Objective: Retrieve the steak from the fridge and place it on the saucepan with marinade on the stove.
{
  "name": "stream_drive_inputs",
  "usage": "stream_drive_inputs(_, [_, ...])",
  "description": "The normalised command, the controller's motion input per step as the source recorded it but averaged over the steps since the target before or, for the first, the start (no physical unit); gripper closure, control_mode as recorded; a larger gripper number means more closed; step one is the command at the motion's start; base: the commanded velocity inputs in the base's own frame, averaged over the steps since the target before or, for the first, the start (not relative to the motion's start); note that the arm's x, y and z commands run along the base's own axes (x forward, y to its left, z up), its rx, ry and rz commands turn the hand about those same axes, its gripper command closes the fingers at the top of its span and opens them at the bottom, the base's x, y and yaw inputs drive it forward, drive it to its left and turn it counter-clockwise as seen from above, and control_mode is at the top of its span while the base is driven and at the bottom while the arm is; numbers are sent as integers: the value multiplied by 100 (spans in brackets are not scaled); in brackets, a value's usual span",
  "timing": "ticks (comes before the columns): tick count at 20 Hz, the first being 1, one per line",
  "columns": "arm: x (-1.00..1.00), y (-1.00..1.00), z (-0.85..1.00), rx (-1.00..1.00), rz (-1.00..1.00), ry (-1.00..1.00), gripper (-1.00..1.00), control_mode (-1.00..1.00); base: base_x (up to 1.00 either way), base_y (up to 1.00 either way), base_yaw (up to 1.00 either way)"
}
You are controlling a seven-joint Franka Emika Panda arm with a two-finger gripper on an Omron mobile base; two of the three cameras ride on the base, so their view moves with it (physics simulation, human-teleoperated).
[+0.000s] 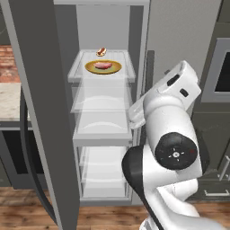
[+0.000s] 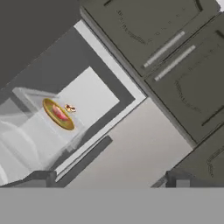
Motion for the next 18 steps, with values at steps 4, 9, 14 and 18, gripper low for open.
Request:
stream_drive_inputs(4, [2, -44, 46, 47, -14, -6, -100, -100, 0, 0, 0])
stream_drive_inputs(9, [16, -40, 23, 34, 2, 19, -100, -100, 0, 0, 0])
stream_drive_inputs(14, [0, -16, -3, 1, 10, 18, -100, -100, 0, 0, 0])
stream_drive_inputs(18, [-19, -3, -21, 0, 13, 8, -100, -100, 0, 0, 0])
